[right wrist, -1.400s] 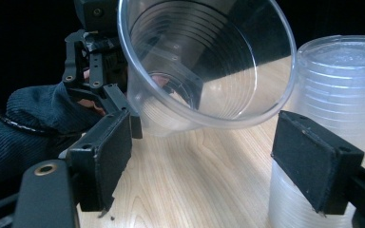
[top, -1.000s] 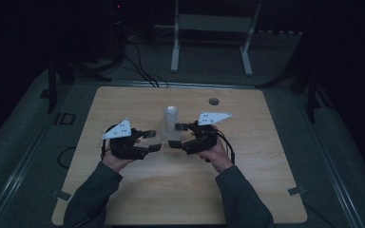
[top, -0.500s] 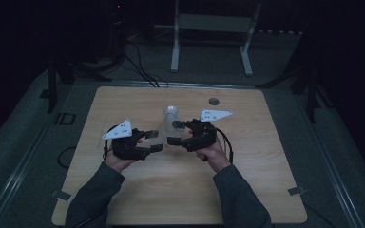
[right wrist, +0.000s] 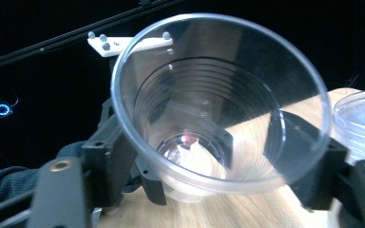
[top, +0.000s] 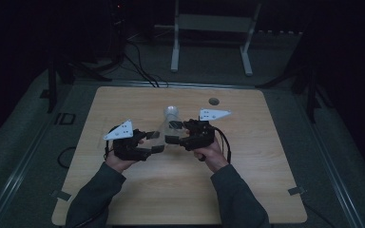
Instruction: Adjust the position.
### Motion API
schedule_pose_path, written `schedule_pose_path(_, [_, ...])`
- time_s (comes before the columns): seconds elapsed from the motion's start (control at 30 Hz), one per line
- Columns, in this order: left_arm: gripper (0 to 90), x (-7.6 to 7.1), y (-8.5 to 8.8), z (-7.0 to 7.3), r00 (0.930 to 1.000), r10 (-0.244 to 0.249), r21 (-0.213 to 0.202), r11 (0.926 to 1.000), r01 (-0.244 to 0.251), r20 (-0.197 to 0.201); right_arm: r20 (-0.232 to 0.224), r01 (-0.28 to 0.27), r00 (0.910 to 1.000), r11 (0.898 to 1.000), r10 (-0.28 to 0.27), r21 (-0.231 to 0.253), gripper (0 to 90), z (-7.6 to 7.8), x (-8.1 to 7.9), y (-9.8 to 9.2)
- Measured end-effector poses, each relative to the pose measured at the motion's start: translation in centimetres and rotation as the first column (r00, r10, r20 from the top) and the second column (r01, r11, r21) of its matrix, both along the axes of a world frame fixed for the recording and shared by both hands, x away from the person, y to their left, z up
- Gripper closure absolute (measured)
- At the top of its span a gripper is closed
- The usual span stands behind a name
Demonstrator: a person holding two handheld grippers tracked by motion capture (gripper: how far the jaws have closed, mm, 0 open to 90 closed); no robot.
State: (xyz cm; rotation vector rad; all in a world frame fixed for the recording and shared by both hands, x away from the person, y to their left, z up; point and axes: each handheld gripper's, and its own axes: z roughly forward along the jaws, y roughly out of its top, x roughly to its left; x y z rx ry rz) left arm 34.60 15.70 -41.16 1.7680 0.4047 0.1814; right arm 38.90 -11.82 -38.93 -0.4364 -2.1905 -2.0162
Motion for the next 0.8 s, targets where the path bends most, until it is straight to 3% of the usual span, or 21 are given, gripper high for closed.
schedule_pose_path(0.57, [32.0,-0.22,-0.28,0.37,0.9991,0.041,0.062,0.9972,-0.042,0.013,0.027,0.02,0.9995,0.999,-0.019,-0.032,31.7,0.31,-0.11,-0.1])
schedule_pose_path(0.8, [27.6,-0.48,-0.53,0.73,0.9964,0.074,0.119,0.9899,-0.078,0.043,0.037,0.039,0.9986,0.998,-0.038,-0.052,31.9,0.47,-0.13,-0.25])
